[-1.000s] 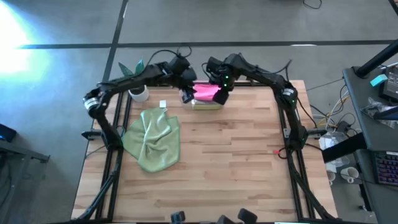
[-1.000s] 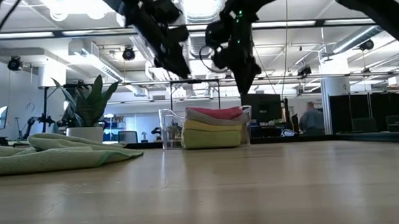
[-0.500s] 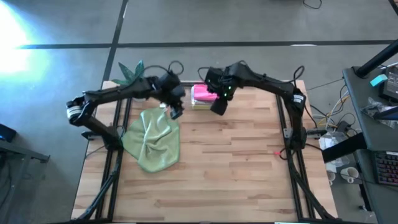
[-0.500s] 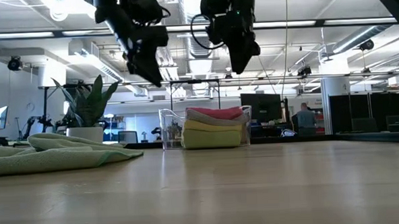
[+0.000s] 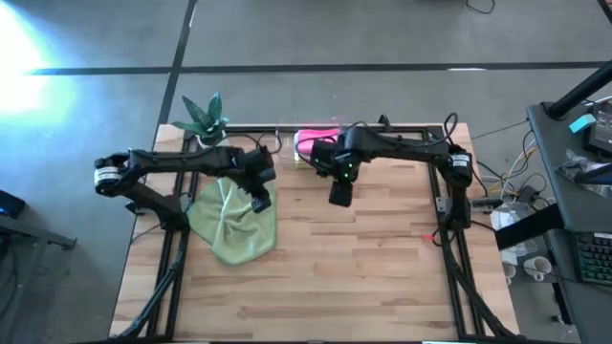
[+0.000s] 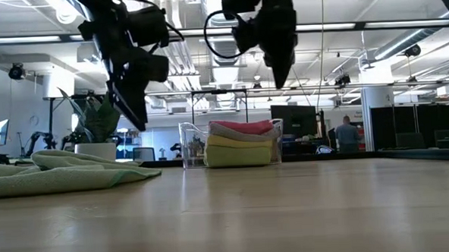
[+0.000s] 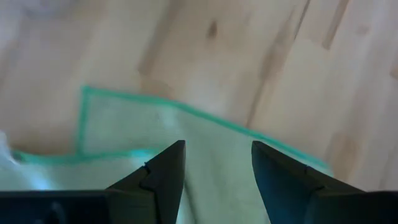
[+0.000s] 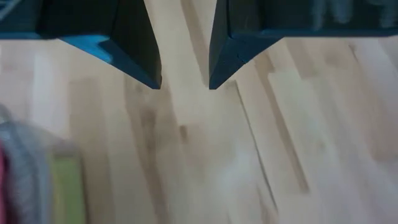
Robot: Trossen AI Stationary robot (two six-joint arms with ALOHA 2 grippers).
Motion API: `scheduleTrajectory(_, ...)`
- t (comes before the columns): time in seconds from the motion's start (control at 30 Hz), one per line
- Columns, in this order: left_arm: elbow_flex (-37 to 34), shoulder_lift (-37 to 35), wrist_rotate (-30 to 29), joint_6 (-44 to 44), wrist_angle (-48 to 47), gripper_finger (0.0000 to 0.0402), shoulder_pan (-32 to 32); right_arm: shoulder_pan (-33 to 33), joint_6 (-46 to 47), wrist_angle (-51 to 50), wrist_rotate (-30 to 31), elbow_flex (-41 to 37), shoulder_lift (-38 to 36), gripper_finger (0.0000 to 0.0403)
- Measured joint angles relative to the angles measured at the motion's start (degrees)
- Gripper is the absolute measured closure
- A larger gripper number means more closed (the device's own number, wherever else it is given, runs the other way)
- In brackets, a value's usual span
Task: Fold microfiber towels
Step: Fold the green microfiber cloth
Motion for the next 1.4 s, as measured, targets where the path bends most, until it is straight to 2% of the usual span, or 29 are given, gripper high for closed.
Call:
scheduleTrajectory(0.13,-2.40,-0.15,2.92,-4.78,3.54,0.0233,-2.51,1.67,1.23,0.13,0.00,-6.14,-3.03,0.0280)
scheduleTrajectory(0.33,-4.97,0.20,2.43,-13.48,10.64,0.0233,-6.37,5.20,5.11,4.46,0.00,-15.72,-9.84,0.0280)
scheduleTrajectory(0.5,-5.20,0.20,-8.02,-20.14,9.92,0.0233,-9.35,8.91,9.03,10.46,0.00,-22.71,-16.04,0.0280)
scheduleTrajectory(0.67,-5.27,0.20,-13.74,-28.45,9.88,0.0233,-11.77,11.98,12.59,16.29,0.02,-27.89,-20.88,0.0280)
scheduleTrajectory(0.83,-6.65,0.94,-22.00,-36.59,9.99,0.0233,-14.10,14.47,16.90,20.79,0.29,-32.29,-24.36,0.0280)
scheduleTrajectory(1.03,-8.23,4.97,-22.91,-43.59,10.10,0.0233,-16.02,16.88,19.81,21.13,0.46,-35.53,-25.67,0.0280)
scheduleTrajectory(1.4,-7.28,14.08,-22.73,-43.55,19.03,0.0233,-16.74,19.17,21.07,21.16,0.50,-38.04,-25.87,0.0280)
